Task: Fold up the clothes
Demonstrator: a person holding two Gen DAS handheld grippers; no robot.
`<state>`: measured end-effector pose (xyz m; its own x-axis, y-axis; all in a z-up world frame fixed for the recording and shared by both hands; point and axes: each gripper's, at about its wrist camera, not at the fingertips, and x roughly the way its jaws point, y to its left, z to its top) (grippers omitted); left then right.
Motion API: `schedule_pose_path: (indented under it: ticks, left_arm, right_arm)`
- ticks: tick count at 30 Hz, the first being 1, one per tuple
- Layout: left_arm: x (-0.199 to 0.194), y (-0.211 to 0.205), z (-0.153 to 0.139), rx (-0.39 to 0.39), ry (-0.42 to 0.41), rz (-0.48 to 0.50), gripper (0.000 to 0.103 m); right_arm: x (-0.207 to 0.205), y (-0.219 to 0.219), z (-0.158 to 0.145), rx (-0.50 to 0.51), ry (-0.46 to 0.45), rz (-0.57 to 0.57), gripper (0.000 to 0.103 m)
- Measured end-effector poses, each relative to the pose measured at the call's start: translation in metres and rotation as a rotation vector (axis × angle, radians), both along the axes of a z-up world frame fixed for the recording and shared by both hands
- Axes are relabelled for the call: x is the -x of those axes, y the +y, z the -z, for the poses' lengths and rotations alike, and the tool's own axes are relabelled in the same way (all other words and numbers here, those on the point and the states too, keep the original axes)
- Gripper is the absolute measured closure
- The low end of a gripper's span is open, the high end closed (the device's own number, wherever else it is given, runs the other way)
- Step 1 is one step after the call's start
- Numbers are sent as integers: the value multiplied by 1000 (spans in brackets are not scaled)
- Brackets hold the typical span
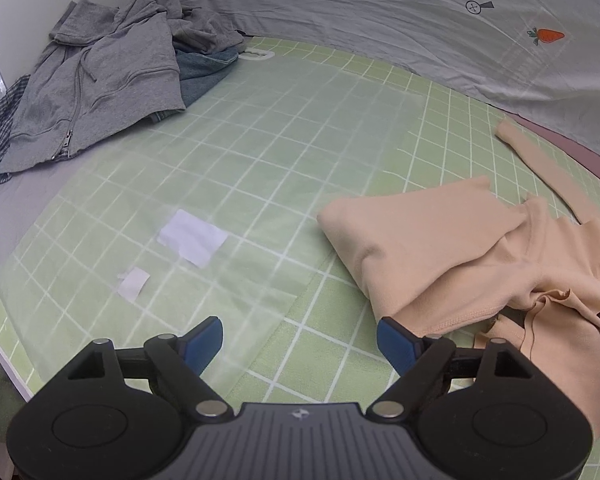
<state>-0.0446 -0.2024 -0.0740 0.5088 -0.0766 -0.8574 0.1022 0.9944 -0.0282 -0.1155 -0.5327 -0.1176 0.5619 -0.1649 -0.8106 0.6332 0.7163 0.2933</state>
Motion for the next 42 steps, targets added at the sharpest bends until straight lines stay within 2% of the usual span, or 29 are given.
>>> schedule_pose_path:
  ticks: [2,11,13,16,20,23,25,27,30,32,35,37,38,42]
  left_arm:
    - [-2,-3,0,7,3,11,18]
    - [8,-37,11,36,41,99,18]
    - [13,-46,14,46,54,123,18]
    - [21,-59,19,61,67,147,18]
    - [25,-74,21,90,88,160,20]
    - [26,-85,20,138,105,177,20]
    - [27,-94,20,176,120,195,20]
    - [26,-105,24,201,138,216,20]
    - [26,-120,30,223,167,239,20]
    - [26,-127,35,224,185,241,28]
    - [28,-134,41,224,202,237,52]
    - [30,-135,43,223,200,233,87]
    - [31,-135,43,215,188,229,96]
    - [45,-126,27,228,116,244,99]
  right_arm:
    - [7,-1,-4,1,-28,-13,94]
    - [94,-30,-41,-6,-137,73,98]
    - [118,-45,-40,-1,-112,114,99]
    - [146,-64,-25,29,-26,149,99]
    - [165,-77,-8,31,52,157,98]
    - [173,-84,-2,35,91,153,95]
    - [170,-85,-5,38,87,145,86]
    - [168,-86,-9,25,62,144,67]
    - [165,-86,-15,5,13,147,60]
    - [164,-86,-20,-7,-19,147,56]
    - [156,-76,-28,53,-33,107,55]
    - [151,-69,-33,121,-21,79,56]
    - [148,-66,-34,147,-17,64,56]
    - [143,-56,-37,198,-22,0,56]
